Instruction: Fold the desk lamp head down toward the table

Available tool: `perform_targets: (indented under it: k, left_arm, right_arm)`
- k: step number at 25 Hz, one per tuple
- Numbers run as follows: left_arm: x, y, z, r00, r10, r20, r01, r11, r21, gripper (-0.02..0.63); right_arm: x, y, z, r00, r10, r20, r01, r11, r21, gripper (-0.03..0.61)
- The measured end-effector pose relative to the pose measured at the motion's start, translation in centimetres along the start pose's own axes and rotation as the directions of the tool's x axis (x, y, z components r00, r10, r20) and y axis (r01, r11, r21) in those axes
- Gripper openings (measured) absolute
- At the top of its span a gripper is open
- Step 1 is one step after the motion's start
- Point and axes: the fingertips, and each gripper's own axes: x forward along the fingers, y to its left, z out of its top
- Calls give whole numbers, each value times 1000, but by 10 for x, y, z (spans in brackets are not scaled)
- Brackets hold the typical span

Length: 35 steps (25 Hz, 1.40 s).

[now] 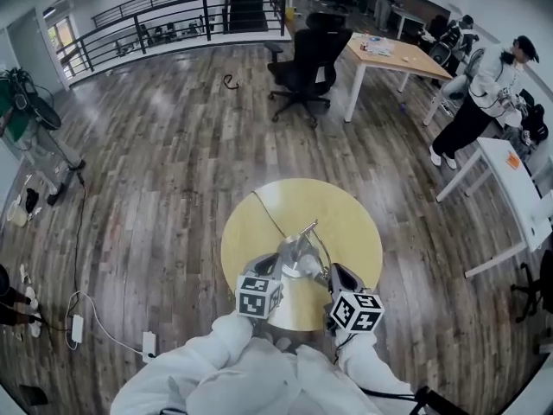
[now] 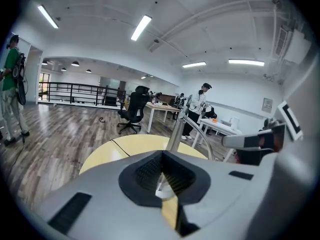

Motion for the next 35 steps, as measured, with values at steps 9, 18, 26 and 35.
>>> perform_targets:
  k: [9,18,26,35]
  left_arm:
    - [-36,-30,-2,1000,11,24,-12,1000,28,2]
    - [-91,-60,-13,999,-2,46,-1,999,51,2]
    - [-161,-63,-51,998,-25,54,22,998,53,2]
    - [-212,-102,-57,989,-105,102,101,994,40,2]
  right_arm:
    - [-24,7,0,999,32,-9,-33,999,-34,14]
    - [-71,35,-13,999,42,28,-41,999,-25,13]
    - [-126,78,-57,999,-12,47,15,998,-54,14]
    - [-184,114,-70,996,-37,82,46,992,-116,14]
